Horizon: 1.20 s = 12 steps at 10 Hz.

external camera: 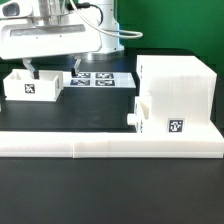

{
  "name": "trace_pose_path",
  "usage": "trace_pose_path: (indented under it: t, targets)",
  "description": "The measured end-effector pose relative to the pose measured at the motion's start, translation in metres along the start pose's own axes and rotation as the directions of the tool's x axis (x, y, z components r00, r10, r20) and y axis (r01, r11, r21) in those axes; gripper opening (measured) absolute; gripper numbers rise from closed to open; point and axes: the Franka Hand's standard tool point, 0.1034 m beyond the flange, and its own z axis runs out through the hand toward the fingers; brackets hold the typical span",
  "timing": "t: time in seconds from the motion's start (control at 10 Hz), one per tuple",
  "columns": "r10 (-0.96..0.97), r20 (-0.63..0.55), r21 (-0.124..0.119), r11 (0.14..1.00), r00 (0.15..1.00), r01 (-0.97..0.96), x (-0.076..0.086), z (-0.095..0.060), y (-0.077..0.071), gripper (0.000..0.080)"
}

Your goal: Assemble drawer

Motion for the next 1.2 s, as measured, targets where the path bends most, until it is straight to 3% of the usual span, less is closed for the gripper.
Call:
trace_pose_path:
  t: [0.2,0.6,1.1,1.2]
  targets:
    - [0.099,-0.010,-0.009,0.995,0.995,-0.099,-0.015,0.009,0.003,0.0649]
    - [0.089,0.006,-0.024,0.996,0.996,-0.089,-0.047,0.028,0.001,0.0649]
    - [0.083,-0.005,-0.029,0.996,0.997,-0.083,-0.046,0.033,-0.001,0.0649]
    - [0.083,-0.005,-0.029,0.996,0.997,-0.083,-0.046,0.033,-0.001,0.0511]
